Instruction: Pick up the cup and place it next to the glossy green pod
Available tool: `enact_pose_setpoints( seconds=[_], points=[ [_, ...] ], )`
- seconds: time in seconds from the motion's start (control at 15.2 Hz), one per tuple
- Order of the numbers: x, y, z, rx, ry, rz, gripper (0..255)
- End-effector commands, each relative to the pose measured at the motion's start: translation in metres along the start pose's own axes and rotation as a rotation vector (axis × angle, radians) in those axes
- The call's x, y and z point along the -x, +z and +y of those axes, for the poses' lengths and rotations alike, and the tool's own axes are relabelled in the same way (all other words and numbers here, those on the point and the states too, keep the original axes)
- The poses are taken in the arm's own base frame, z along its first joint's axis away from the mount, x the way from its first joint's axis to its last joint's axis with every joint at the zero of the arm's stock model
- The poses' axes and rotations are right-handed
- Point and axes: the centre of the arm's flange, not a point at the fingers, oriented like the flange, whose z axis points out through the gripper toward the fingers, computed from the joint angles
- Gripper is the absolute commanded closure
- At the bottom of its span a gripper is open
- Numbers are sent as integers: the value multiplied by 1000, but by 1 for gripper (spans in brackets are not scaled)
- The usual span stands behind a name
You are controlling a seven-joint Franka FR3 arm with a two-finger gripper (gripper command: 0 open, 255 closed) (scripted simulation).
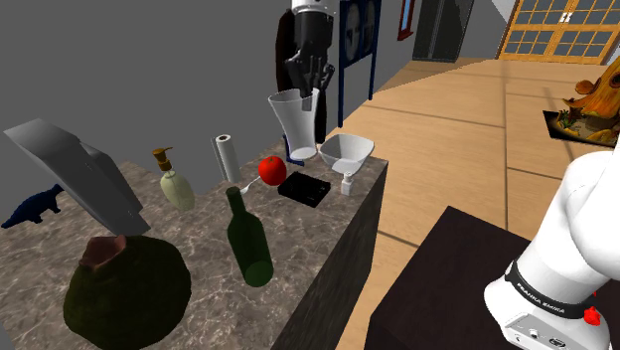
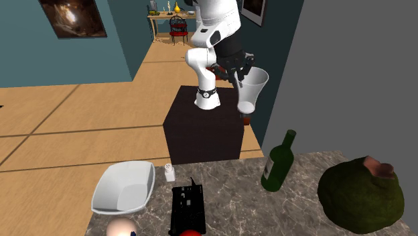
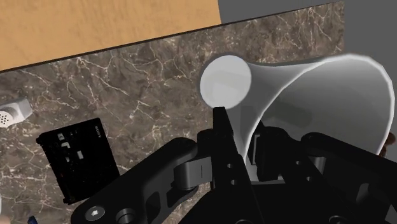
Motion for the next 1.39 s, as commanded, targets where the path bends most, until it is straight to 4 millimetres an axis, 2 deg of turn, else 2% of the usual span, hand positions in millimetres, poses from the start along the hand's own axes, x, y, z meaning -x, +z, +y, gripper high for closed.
enact_pose_setpoints(
  seconds=[0.0, 1.32],
  points=[
    [6, 10, -25, 0, 2, 0, 255],
    [53, 97, -269, 0, 2, 0, 255]
  ],
)
